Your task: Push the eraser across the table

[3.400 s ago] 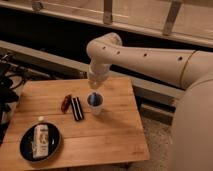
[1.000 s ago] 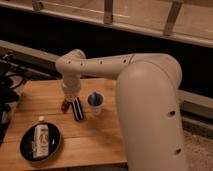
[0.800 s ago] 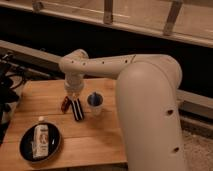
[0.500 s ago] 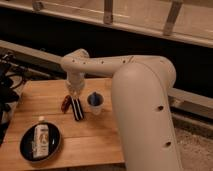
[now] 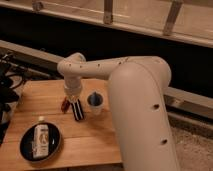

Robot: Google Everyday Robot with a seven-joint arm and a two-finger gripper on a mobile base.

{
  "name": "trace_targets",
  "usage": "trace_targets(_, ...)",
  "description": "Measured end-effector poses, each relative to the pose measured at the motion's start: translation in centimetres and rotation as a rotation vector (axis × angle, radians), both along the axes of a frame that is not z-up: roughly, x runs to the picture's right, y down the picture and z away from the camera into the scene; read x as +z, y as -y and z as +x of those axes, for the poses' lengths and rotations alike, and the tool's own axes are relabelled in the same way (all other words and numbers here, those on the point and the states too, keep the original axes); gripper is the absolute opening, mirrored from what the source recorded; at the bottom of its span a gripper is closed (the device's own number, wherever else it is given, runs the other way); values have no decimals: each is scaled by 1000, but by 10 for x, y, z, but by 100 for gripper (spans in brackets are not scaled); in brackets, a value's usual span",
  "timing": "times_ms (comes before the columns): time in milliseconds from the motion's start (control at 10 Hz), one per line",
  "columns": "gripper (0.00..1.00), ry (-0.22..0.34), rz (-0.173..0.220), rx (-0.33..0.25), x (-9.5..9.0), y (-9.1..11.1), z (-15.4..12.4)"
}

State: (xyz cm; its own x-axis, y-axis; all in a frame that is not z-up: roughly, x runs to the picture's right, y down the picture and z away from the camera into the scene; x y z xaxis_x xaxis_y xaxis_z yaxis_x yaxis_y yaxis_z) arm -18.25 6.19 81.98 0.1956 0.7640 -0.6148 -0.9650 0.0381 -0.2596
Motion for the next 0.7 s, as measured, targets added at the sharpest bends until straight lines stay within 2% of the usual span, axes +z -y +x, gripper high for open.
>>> trace_targets(200,0,-4,-4,-6,10,3,5)
trace_targets(400,0,-24,4,14,9,3,6)
trace_targets(600,0,-50,10,30,21,8,9)
trace_targets(700,0,-65,1,34,28,8,13)
